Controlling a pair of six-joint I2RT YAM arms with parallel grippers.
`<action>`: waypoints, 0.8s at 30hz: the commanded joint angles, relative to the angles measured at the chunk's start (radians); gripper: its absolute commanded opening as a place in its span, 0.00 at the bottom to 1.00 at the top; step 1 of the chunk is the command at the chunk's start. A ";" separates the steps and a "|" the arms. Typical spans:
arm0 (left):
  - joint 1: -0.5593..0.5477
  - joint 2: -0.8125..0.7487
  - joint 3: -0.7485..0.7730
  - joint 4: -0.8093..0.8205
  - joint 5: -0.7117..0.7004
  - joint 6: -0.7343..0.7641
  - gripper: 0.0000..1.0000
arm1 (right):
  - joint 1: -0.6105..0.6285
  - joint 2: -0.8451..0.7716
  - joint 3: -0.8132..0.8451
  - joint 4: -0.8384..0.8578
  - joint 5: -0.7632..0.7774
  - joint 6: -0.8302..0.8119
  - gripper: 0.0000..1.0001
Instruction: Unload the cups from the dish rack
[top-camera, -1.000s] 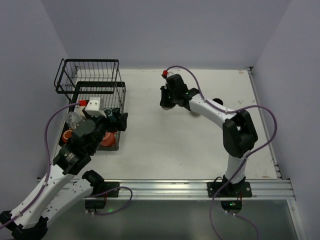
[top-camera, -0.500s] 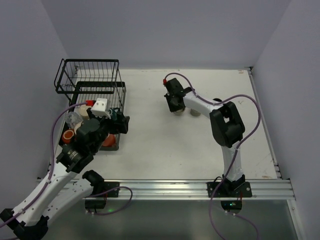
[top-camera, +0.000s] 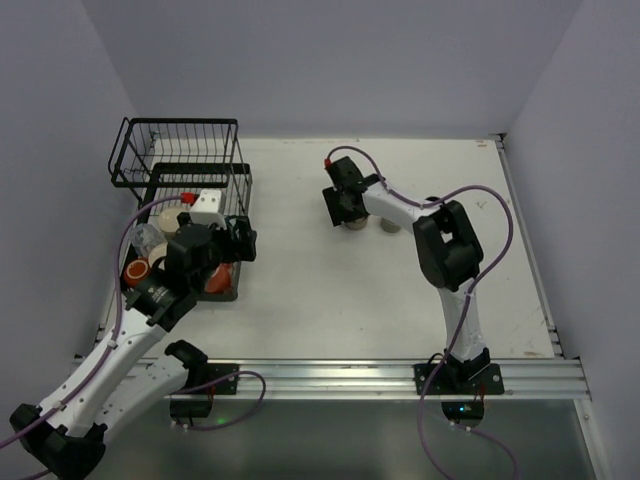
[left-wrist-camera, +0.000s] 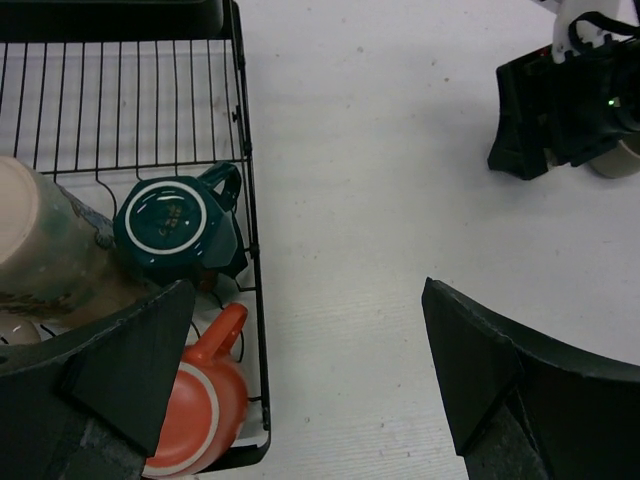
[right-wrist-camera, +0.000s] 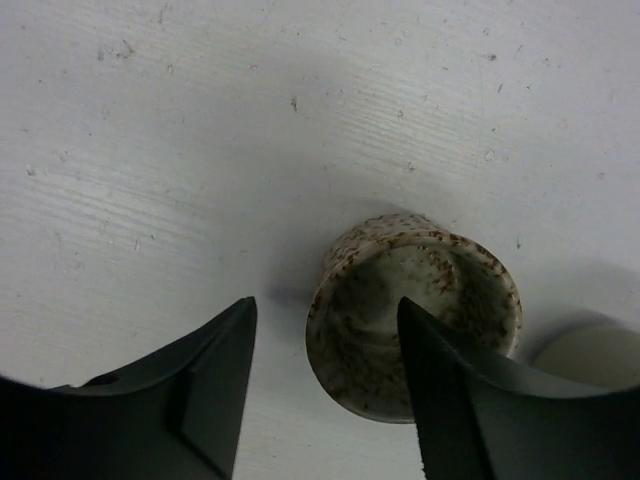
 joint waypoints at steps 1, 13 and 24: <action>0.014 0.012 0.011 -0.031 -0.062 -0.015 1.00 | 0.000 -0.115 -0.002 -0.005 -0.026 0.011 0.65; 0.014 -0.040 0.091 -0.364 -0.194 -0.318 0.99 | 0.000 -0.459 -0.315 0.180 -0.235 0.109 0.99; 0.012 -0.086 -0.024 -0.439 -0.256 -0.570 0.96 | 0.002 -0.586 -0.459 0.286 -0.325 0.140 0.97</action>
